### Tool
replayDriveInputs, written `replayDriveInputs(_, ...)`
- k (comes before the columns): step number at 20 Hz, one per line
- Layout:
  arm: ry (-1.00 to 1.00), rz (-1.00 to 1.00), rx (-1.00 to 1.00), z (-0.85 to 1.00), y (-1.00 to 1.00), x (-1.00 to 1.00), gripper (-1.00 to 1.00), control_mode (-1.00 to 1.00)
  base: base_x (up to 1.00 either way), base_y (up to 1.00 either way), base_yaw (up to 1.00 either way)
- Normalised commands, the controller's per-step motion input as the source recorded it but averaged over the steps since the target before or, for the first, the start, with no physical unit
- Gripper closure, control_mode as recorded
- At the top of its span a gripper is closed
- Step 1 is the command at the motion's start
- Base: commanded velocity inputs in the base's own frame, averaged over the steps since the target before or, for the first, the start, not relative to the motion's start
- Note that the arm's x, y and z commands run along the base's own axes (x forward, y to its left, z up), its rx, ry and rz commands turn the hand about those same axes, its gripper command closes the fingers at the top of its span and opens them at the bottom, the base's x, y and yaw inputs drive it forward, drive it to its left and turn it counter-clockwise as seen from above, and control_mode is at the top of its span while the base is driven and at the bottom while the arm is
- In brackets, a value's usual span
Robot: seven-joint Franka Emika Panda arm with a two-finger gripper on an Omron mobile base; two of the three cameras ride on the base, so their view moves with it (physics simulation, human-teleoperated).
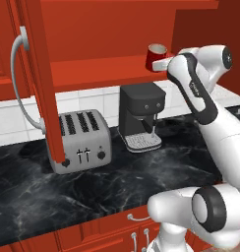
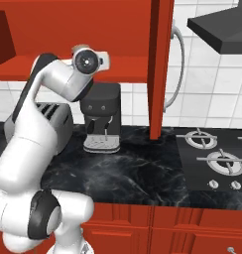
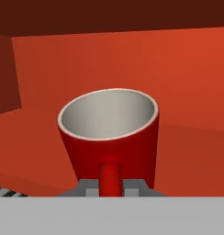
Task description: Open the cabinet directly in front. Then move the liquor and the mug to the dining counter with the candle on it.
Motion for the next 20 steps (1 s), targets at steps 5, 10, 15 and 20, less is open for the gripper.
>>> replayDriveInputs(5,0.00,0.05,0.00,-0.13,0.62,-1.00,1.00,-1.00,0.00,0.00,0.00)
replayDriveInputs(10,0.00,0.01,0.00,-0.17,0.34,-1.00,1.00,-1.00,0.00,0.00,0.00)
replayDriveInputs(15,0.01,0.00,0.00,-0.22,0.10,-1.00,1.00,-1.00,0.00,0.00,0.00)
replayDriveInputs(20,-0.11,-0.01,0.00,-0.04,0.00,-0.83,1.00,-1.00,0.00,0.00,0.00)
